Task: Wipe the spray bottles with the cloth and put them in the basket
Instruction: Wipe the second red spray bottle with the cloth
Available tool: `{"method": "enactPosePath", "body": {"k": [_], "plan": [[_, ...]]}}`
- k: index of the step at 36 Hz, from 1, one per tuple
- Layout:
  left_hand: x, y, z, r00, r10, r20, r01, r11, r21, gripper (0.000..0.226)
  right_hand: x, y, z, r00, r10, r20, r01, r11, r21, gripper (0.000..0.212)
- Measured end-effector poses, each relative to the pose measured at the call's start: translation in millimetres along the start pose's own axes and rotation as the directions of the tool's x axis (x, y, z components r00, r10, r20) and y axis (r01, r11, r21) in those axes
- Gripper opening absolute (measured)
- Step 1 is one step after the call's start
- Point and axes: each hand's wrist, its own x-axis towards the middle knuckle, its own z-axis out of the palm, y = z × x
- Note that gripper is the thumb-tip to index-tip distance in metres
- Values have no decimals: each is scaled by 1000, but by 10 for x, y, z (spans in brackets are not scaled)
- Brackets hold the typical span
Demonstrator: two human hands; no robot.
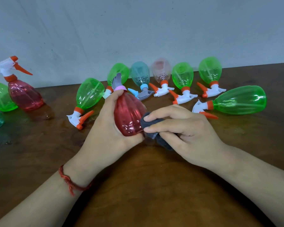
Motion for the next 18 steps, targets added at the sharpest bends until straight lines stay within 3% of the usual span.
{"method": "enactPosePath", "body": {"k": [4,6,7,9,10,11,13,14,16,18], "plan": [[-117,1,-10,997,70,28,-71,996,54,117,9,9,-1,999,38,-27,-37,999,25,35],[2,20,8,996,38,78,-47,992,114,114,17,29,-7,994,99,-39,-96,993,63,38],[98,24,17,990,10,138,-29,990,137,105,29,35,-9,990,134,-50,-129,988,89,39],[261,62,73,955,-111,276,138,987,-81,57,50,81,-19,974,218,-67,-203,961,186,41],[319,61,175,946,-174,273,249,931,-268,27,58,108,-24,960,272,-66,-247,933,262,41],[322,149,287,941,-191,280,299,856,-422,17,76,116,-30,945,321,-62,-282,895,344,41],[386,309,368,890,-265,371,444,690,-571,54,106,115,-49,913,406,-41,-321,775,544,41],[381,336,400,868,-288,404,492,598,-632,58,112,114,-59,893,449,-31,-327,694,641,43],[464,316,508,857,-314,408,515,525,-677,46,125,107,-78,864,503,-21,-310,563,766,38],[437,327,489,850,-306,429,526,444,-725,26,131,93,-115,878,478,-35,-280,570,773,30]]}}
